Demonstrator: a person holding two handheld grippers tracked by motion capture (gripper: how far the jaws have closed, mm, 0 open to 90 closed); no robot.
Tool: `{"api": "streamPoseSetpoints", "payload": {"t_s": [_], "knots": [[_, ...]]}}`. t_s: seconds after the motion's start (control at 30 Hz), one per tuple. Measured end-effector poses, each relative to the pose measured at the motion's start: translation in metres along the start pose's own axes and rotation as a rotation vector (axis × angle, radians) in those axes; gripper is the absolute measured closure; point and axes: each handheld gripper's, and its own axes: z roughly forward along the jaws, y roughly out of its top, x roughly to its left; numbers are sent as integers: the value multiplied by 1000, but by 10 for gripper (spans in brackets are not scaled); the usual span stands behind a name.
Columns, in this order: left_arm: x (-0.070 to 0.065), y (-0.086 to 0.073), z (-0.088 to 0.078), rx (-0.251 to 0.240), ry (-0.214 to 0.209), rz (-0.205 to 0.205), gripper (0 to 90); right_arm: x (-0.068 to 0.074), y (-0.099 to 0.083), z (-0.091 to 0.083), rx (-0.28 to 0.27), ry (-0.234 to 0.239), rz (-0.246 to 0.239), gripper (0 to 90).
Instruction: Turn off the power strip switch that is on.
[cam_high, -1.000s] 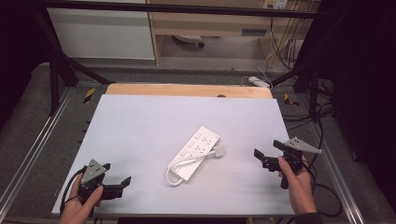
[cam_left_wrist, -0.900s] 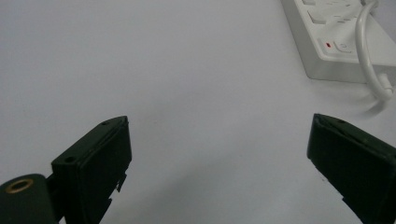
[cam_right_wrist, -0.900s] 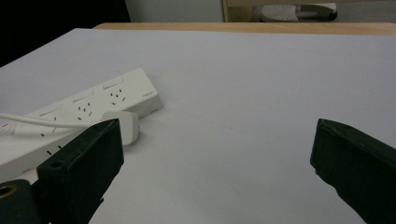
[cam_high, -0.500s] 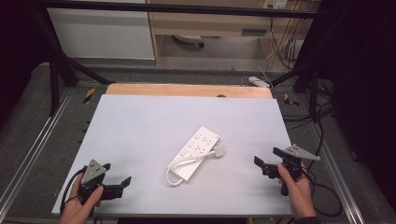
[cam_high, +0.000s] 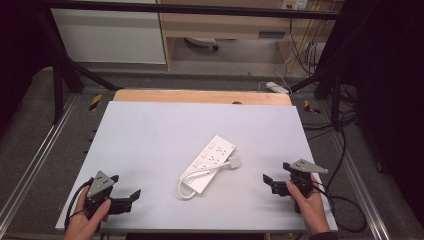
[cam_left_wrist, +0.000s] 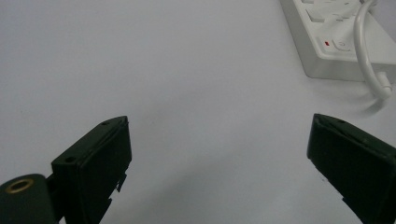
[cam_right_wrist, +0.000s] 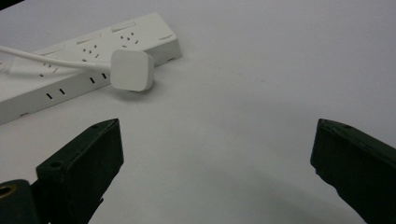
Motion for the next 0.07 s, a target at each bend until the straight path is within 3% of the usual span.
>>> {"api": "streamPoseSetpoints", "payload": {"t_s": [0.07], "knots": [[0, 0, 0, 5, 0, 6, 65, 2, 1, 3, 11, -2, -19, 30]]}}
